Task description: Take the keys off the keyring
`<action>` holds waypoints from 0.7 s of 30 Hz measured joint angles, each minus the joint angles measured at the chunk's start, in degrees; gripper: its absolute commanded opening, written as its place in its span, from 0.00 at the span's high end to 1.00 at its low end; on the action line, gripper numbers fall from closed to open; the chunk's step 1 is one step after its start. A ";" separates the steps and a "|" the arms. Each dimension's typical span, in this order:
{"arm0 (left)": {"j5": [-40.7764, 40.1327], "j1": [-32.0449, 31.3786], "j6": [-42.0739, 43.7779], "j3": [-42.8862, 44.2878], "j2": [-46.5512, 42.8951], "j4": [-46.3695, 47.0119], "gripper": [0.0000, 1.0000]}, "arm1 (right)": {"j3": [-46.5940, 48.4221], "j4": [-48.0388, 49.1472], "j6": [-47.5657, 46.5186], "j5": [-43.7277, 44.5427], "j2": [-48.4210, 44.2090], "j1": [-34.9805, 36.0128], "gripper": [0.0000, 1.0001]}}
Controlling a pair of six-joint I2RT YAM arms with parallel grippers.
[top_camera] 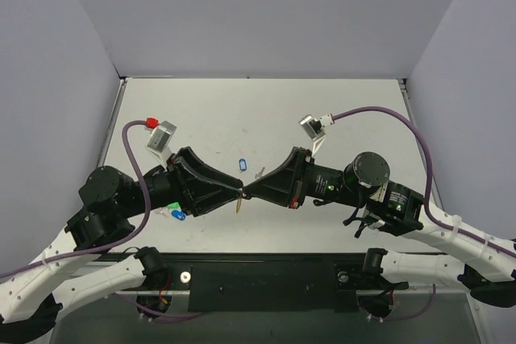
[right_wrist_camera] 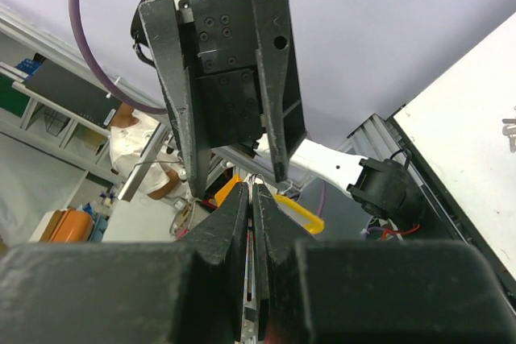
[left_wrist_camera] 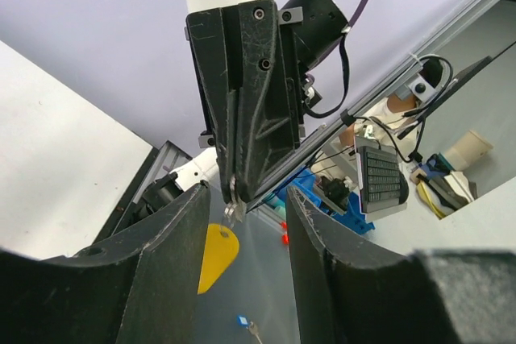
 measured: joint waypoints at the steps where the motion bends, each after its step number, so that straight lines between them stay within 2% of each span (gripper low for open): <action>1: 0.50 0.00 0.44 0.46 0.74 -0.04 0.49 | 0.09 0.09 0.00 -0.26 0.09 0.07 1.00; 6: 1.60 0.00 1.79 1.18 1.73 -0.57 0.53 | 0.20 0.39 -0.02 -0.76 0.13 0.44 1.00; 13: 3.54 0.00 2.38 1.20 1.01 -0.57 0.66 | 0.26 0.39 -0.04 -0.83 0.13 0.44 1.00; 17: 3.98 0.00 2.38 1.20 1.01 -0.81 0.69 | 0.31 0.42 -0.04 -1.05 0.13 0.44 1.00; 19: 4.17 0.00 2.36 1.20 1.01 -0.81 0.73 | 0.42 0.39 -0.04 -1.22 0.13 0.48 1.00; 21: 4.35 0.00 2.38 1.20 1.05 -0.81 0.82 | 0.57 0.39 -0.04 -1.44 0.13 0.57 1.00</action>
